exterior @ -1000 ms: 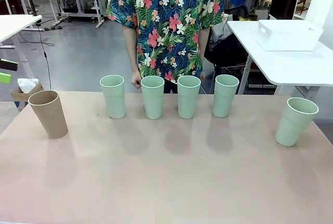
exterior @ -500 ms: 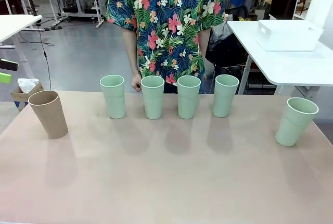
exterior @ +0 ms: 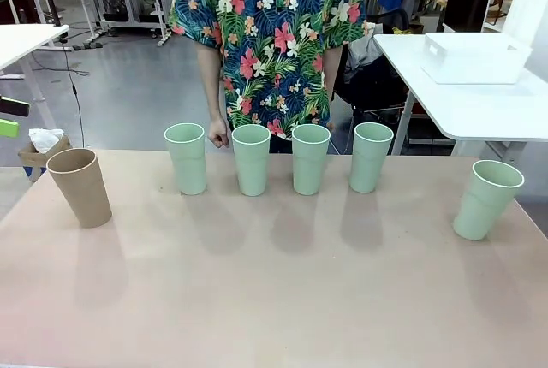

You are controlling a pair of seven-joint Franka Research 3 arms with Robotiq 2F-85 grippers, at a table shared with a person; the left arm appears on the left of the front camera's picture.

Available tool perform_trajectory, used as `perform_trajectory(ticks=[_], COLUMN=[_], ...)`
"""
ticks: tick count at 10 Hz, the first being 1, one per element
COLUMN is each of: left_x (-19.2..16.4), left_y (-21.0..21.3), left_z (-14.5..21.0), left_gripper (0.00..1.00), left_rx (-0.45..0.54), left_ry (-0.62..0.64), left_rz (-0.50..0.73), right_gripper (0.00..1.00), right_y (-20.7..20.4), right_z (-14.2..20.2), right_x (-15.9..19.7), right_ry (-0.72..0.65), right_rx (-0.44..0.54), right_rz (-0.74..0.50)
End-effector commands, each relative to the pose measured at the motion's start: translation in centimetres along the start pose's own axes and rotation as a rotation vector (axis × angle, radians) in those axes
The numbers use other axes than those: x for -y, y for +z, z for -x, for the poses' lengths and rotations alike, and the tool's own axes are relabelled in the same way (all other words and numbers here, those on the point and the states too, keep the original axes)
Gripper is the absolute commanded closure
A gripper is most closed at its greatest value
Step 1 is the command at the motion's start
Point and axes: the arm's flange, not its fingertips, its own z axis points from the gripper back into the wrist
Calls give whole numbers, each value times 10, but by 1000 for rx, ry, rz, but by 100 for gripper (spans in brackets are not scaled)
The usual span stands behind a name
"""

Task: Stack the cups and store them in the basket.
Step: Pick up two Reusable plastic cups , one in each hand.

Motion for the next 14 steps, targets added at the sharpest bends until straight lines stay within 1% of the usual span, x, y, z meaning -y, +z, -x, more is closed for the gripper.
perform_trajectory(ticks=[1, 5, 6, 7, 8, 10, 12, 14], left_x=[0, 0, 0, 0, -16, -53, -89, -127], left_y=[1, 1, 1, 0, 5, 22, 39, 53], left_z=[-2, -2, -2, 0, -7, -19, -19, 1], left_gripper=[0, 0, 0, 0, 0, 0, 0, 0], left_rx=[5, 5, 5, 0, -24, -55, -81, -58], left_ry=[-9, -9, -9, 0, 0, 13, -36, -72], left_rz=[5, 5, 5, 0, -8, 55, 124, 205], right_gripper=[0, 0, 0, 0, 0, 0, 0, 0], right_y=[-1, -1, 0, -4, -5, 3, 1, -5], right_z=[-2, -2, 0, -5, -8, -13, -5, 20], right_x=[4, 4, 0, 16, 37, 83, 126, 162], right_ry=[24, 24, 0, -4, -16, -32, -5, 54], right_rx=[28, 28, 0, -34, -24, 2, 8, 44], right_rz=[4, 4, 0, -50, -120, -240, -286, -296])
